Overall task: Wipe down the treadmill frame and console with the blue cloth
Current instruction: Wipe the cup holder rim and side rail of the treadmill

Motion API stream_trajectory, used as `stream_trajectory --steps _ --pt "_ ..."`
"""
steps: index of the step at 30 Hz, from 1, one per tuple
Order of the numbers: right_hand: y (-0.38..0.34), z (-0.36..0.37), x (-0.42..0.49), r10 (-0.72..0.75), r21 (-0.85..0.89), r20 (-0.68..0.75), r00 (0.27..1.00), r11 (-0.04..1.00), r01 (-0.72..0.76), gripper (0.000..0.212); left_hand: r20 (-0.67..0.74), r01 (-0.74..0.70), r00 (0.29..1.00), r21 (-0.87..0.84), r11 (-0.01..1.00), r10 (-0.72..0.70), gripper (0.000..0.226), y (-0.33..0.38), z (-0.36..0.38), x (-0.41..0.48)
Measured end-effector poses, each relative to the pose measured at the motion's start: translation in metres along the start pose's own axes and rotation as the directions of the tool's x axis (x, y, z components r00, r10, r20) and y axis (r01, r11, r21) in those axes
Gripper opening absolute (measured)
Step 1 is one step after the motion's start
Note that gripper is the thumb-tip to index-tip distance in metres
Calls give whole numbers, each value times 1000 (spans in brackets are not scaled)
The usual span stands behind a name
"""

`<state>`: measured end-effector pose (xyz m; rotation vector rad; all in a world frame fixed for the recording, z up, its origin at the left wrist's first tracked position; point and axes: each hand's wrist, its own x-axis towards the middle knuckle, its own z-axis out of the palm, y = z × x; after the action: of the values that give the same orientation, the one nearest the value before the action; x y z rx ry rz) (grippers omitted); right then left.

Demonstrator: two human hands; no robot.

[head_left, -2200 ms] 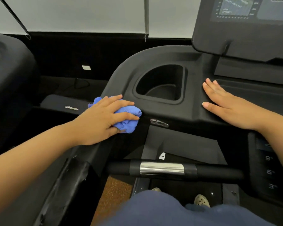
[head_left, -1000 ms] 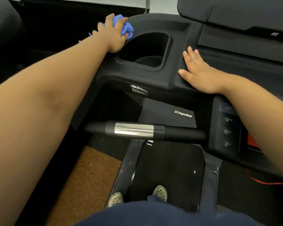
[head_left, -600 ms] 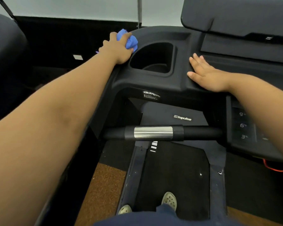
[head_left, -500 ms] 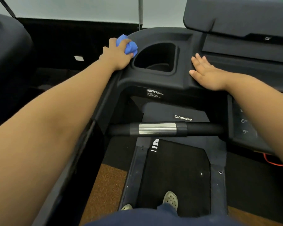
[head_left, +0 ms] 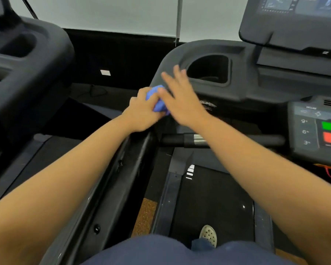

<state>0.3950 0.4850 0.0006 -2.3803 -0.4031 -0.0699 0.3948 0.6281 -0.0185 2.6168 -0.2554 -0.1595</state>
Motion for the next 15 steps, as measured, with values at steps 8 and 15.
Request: stream_trajectory --steps 8,15 --pt "-51 63 -89 -45 214 44 998 976 34 51 195 -280 930 -168 945 310 73 -33 -9 -91" --pt "-33 42 -54 -106 -94 134 985 988 119 48 66 87 996 -674 733 -57 75 -31 -25 -73"
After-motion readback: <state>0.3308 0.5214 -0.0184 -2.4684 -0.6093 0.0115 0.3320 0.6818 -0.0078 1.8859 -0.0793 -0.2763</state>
